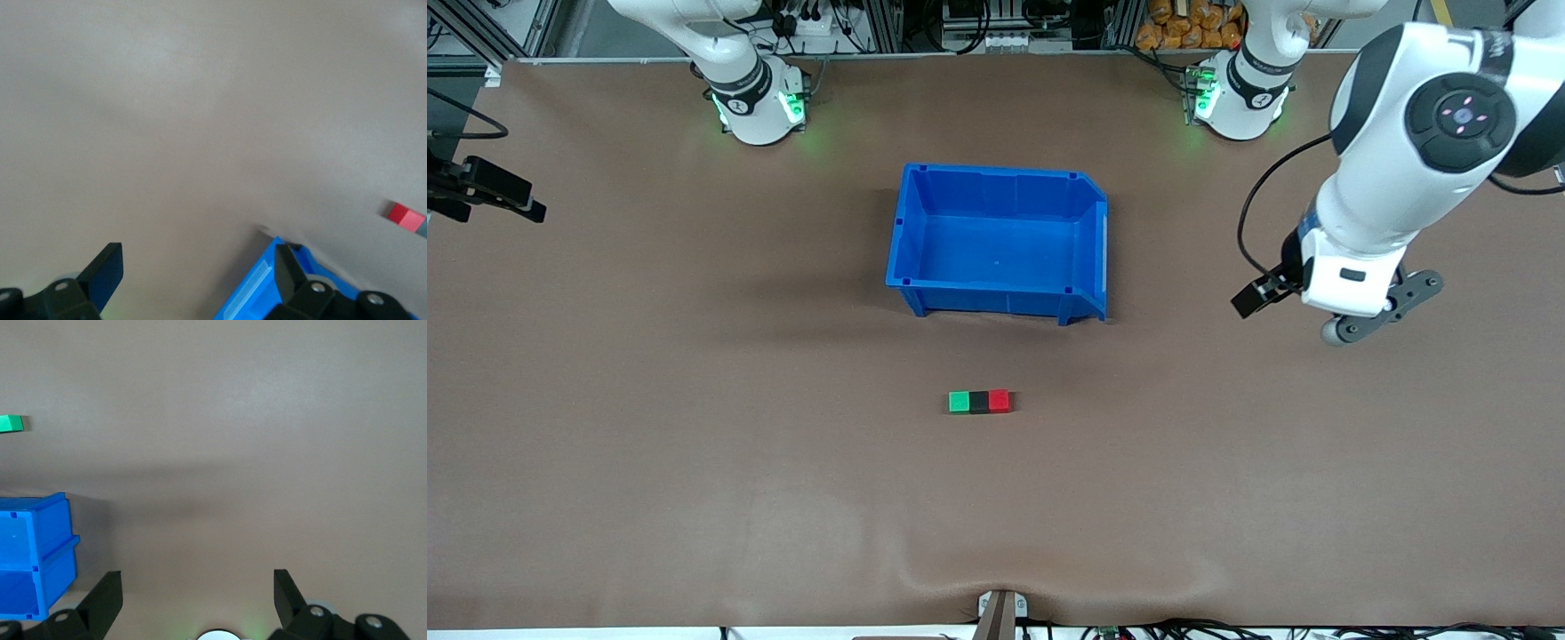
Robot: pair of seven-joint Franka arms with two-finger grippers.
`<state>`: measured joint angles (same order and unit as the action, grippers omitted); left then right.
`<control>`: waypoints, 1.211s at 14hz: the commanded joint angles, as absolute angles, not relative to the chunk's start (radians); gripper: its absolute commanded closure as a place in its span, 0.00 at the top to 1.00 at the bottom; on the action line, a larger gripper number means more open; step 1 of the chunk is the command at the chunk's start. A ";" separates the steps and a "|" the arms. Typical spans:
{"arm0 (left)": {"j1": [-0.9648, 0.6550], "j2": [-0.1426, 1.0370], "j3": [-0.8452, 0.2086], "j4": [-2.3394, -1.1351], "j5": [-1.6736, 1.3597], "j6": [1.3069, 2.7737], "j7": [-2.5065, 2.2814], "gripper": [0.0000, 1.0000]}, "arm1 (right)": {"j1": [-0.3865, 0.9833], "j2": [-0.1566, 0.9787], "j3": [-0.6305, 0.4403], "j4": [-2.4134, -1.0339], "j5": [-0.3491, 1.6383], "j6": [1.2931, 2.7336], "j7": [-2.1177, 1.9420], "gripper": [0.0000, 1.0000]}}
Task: Attach green and red cubes to black cube
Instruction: 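Open the left gripper and withdraw it toward its base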
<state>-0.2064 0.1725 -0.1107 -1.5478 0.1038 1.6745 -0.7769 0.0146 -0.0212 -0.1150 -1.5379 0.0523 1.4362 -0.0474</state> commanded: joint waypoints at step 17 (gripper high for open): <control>-0.060 -0.090 0.000 -1.634 0.001 1.527 -0.152 1.00 | 0.005 -0.031 -0.109 -1.519 0.052 1.439 -0.029 1.00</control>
